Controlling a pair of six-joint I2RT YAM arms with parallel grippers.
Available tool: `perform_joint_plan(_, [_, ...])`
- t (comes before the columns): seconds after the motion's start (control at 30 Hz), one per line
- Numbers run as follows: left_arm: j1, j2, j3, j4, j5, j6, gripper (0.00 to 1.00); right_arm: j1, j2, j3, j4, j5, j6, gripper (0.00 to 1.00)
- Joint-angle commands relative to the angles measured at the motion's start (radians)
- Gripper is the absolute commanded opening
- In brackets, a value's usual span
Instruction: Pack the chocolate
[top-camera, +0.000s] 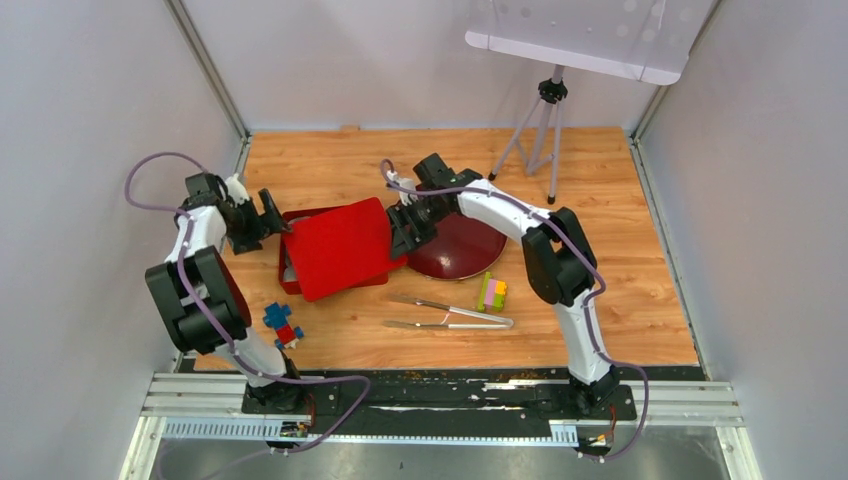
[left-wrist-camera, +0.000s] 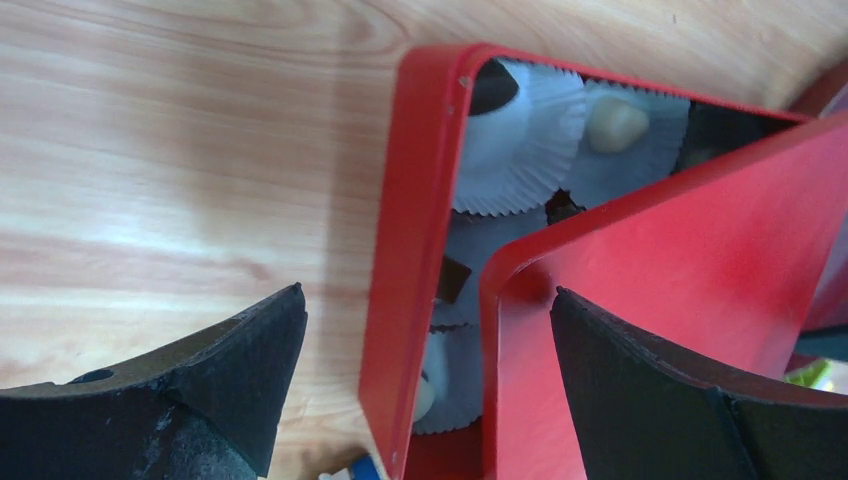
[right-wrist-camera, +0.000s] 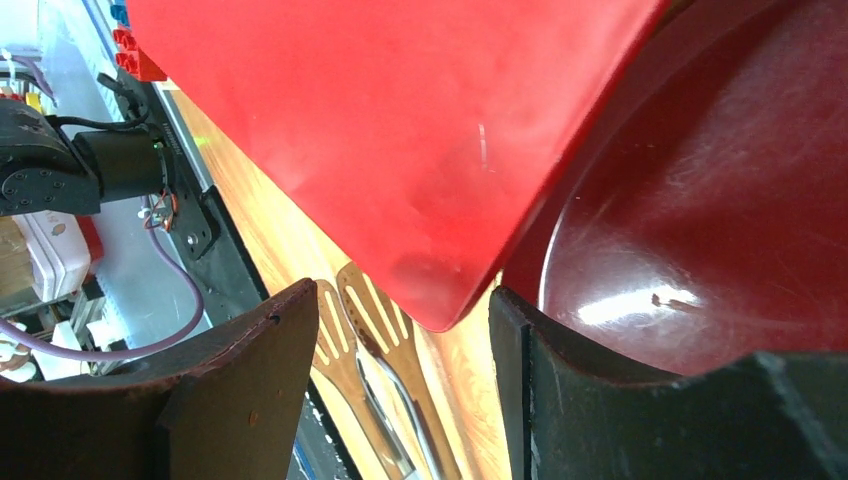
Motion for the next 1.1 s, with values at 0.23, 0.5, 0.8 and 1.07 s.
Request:
perform_joint_plan(0.23, [-0.008, 0.064, -0.007, -0.071, 0.263, 0.114, 1.0, 0.073, 0.001, 0.081, 0.022, -0.026, -0.008, 0.63])
perform_joint_plan(0.5, [-0.008, 0.065, 0.023, -0.118, 0.123, 0.185, 1.0, 0.115, 0.034, 0.158, 0.015, 0.003, -0.026, 0.63])
perform_joint_plan(0.8, [-0.008, 0.098, 0.106, -0.238, 0.167, 0.208, 0.99, 0.131, 0.007, 0.166, 0.013, 0.057, -0.046, 0.62])
perform_joint_plan(1.07, [-0.021, 0.052, 0.053, -0.215, 0.134, 0.181, 1.0, 0.068, -0.083, 0.101, 0.011, 0.177, -0.05, 0.69])
